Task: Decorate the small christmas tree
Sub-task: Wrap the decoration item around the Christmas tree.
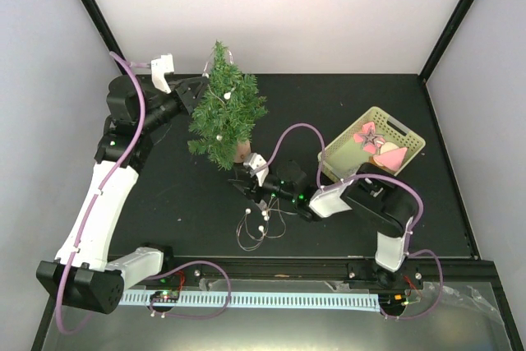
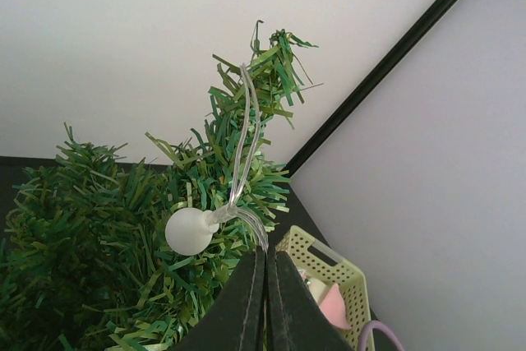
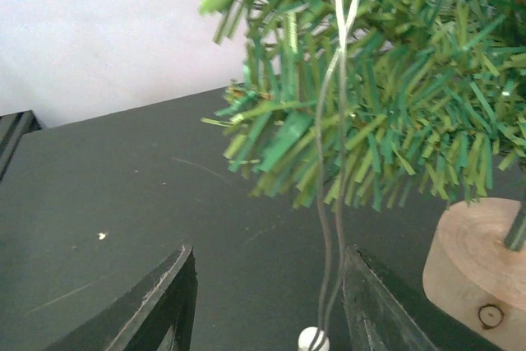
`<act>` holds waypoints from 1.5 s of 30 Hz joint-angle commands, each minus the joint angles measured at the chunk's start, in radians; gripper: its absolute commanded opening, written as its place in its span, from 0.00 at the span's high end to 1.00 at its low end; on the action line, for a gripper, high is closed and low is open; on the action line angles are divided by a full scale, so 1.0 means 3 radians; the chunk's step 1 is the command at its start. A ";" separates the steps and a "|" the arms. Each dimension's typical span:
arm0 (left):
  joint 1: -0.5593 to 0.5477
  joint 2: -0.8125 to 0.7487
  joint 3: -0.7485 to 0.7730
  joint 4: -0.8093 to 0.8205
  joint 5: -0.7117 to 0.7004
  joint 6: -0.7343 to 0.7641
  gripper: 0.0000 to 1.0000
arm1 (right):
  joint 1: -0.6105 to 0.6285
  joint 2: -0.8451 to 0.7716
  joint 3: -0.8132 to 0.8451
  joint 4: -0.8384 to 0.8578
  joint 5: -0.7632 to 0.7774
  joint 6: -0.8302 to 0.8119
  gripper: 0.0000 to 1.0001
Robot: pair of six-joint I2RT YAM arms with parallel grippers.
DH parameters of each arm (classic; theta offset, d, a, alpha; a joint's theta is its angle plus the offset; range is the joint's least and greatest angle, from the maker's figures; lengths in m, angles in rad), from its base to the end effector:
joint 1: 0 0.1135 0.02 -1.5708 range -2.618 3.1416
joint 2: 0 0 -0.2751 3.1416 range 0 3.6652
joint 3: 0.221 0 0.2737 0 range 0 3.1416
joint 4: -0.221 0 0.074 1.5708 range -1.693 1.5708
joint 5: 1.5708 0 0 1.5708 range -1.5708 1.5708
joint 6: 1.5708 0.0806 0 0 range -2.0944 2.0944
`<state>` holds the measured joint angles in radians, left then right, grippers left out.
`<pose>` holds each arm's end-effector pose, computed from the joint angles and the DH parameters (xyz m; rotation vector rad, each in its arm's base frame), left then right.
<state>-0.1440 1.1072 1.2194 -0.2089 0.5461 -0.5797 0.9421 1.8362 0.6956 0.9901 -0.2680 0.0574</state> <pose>0.2888 -0.0842 0.4353 0.0545 1.7520 -0.9908 0.2227 0.3426 0.1385 -0.9605 1.5398 0.9561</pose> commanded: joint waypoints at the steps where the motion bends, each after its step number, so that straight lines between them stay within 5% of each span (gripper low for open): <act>1: 0.0028 -0.0056 0.0032 0.0113 0.0046 -0.0046 0.98 | 0.0032 0.0138 0.0118 0.0472 0.0272 -0.0007 0.50; 12: 0.0027 -0.0066 -0.0040 0.0142 0.0036 -0.0039 0.99 | 0.0040 0.0369 0.0240 0.0339 0.0355 -0.0048 0.60; 15: 0.0030 -0.0067 -0.0047 0.0143 0.0026 -0.0036 0.98 | 0.0041 0.0333 0.0194 0.0315 0.0387 -0.0077 0.71; 19: 0.0029 -0.0071 -0.0046 0.0133 0.0016 -0.0012 0.98 | 0.0040 0.0188 0.0043 0.0255 0.0460 -0.0090 0.98; 27: 0.0029 -0.0124 -0.0071 0.0161 0.0009 0.0065 0.96 | 0.0035 -0.0767 -0.0327 -0.0389 0.0836 -0.0095 0.99; 38: 0.0029 -0.0219 -0.0086 0.0044 -0.0057 0.0293 0.87 | -0.0002 -0.2555 -0.0081 -0.2020 0.1414 -0.0313 0.99; 45: 0.0019 -0.0409 -0.0176 0.0313 0.0091 0.0897 0.76 | -0.0326 -0.3044 0.0423 -0.2742 0.1405 -0.0356 0.99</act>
<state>-0.1436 1.0344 1.1786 -0.1913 0.5339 -0.4465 0.8795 0.9562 0.7483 0.3168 0.1211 -0.0185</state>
